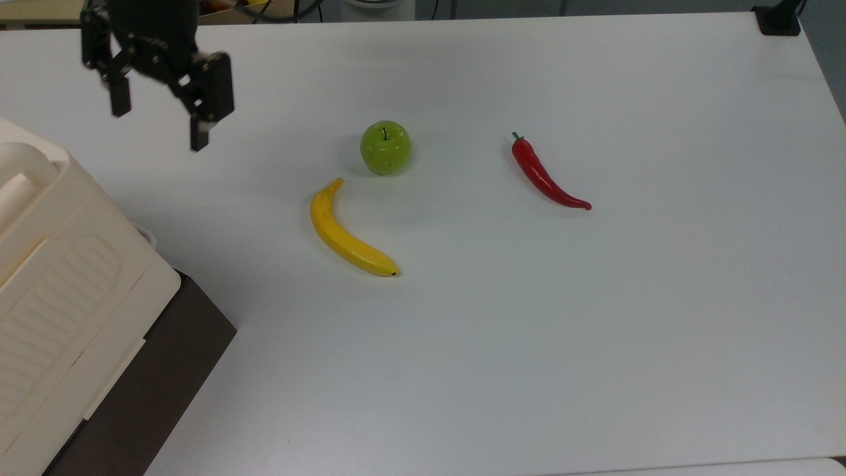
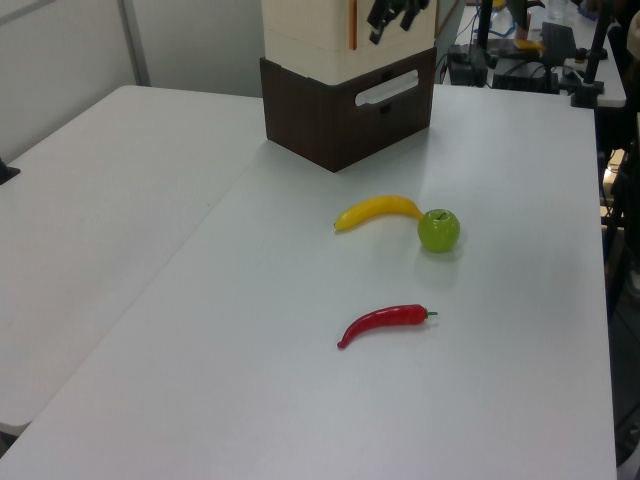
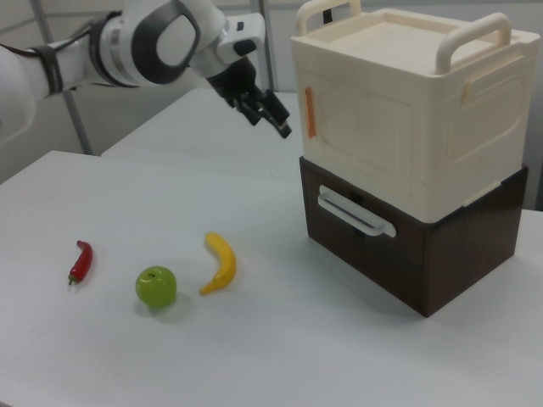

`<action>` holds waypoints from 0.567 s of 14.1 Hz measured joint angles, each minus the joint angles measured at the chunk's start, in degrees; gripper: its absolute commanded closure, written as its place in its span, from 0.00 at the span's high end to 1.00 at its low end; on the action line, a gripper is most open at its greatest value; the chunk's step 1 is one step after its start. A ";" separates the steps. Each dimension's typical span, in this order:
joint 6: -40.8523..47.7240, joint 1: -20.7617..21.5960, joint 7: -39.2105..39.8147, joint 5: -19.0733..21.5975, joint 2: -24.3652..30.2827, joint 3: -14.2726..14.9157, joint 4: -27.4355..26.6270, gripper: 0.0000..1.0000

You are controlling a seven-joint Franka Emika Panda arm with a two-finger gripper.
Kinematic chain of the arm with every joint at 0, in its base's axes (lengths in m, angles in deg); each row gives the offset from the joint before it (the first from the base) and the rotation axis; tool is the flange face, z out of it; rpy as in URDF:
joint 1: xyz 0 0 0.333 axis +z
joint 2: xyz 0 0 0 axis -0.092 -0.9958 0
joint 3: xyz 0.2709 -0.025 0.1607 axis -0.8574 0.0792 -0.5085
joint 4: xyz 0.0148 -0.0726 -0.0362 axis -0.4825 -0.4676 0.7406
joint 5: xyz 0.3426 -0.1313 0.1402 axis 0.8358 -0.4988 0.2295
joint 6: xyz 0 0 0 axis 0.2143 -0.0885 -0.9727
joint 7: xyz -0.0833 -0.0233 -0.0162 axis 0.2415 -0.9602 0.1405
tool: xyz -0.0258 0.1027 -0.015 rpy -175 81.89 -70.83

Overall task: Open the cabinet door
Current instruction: 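Lower the open gripper onto the orange handle of the cabinet door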

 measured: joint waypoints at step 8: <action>-14.10 -0.67 -1.26 -2.63 -4.77 0.00 1.73 1.00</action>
